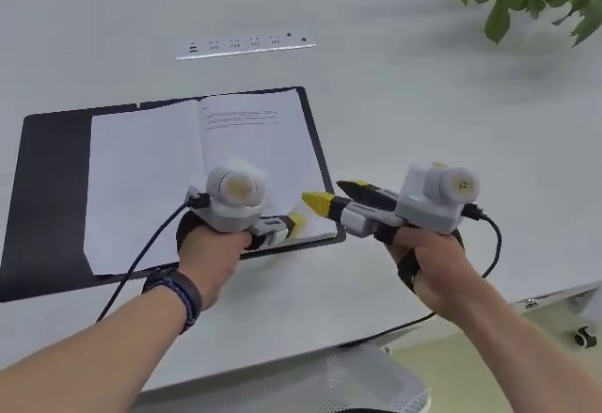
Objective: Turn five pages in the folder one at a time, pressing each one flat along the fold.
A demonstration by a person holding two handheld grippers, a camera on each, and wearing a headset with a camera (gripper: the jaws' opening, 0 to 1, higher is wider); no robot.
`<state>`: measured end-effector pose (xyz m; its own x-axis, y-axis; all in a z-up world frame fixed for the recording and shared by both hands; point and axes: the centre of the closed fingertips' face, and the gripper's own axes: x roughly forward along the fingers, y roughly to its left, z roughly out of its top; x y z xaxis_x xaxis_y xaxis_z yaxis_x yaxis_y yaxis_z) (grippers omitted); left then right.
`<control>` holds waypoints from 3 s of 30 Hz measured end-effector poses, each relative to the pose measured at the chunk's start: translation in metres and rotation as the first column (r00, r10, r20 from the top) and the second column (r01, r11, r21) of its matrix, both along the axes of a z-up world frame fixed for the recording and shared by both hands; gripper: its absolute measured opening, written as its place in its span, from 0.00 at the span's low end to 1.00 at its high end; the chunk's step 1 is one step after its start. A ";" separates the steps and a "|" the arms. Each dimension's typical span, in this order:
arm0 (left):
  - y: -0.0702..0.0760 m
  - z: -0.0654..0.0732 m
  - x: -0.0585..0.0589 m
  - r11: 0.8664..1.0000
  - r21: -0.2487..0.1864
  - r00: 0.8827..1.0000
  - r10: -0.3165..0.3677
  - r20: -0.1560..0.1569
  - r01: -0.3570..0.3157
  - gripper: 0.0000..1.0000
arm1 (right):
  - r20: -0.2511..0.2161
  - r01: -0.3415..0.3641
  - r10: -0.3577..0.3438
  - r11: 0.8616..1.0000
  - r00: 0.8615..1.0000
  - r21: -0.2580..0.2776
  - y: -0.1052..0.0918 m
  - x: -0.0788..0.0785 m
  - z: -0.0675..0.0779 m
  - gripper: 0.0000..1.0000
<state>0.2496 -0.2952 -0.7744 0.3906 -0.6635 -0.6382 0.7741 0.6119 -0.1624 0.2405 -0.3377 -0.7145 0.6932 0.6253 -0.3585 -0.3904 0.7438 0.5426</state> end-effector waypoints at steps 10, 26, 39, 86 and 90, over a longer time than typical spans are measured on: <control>0.001 0.000 -0.001 1.000 -0.004 1.000 -0.006 0.001 0.006 0.55 | -0.067 0.025 -0.021 0.998 0.998 0.064 0.003 0.013 -0.019 0.49; 0.004 0.006 -0.017 1.000 -0.019 1.000 0.013 -0.021 -0.014 0.64 | -0.125 0.086 -0.067 0.985 0.990 0.147 0.001 0.009 -0.028 0.19; 0.027 0.029 -0.027 0.998 -0.034 0.998 0.060 0.014 -0.060 0.67 | -0.136 0.145 -0.122 0.973 0.983 0.177 -0.002 0.003 -0.025 0.00; 0.162 0.073 -0.040 0.962 -0.061 0.957 0.270 0.108 -0.265 0.69 | -0.029 0.036 -0.029 0.966 0.999 0.258 0.106 0.017 0.035 0.00; 0.177 0.073 -0.043 0.957 -0.057 0.951 0.289 0.109 -0.285 0.69 | -0.028 0.016 -0.009 0.966 1.000 0.259 0.121 0.017 0.036 0.00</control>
<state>0.2063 -0.1179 -0.7017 0.6375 -0.5365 -0.5530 0.5815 0.8059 -0.1114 0.2578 -0.2163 -0.6780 0.6938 0.6908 -0.2035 -0.3651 0.5811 0.7273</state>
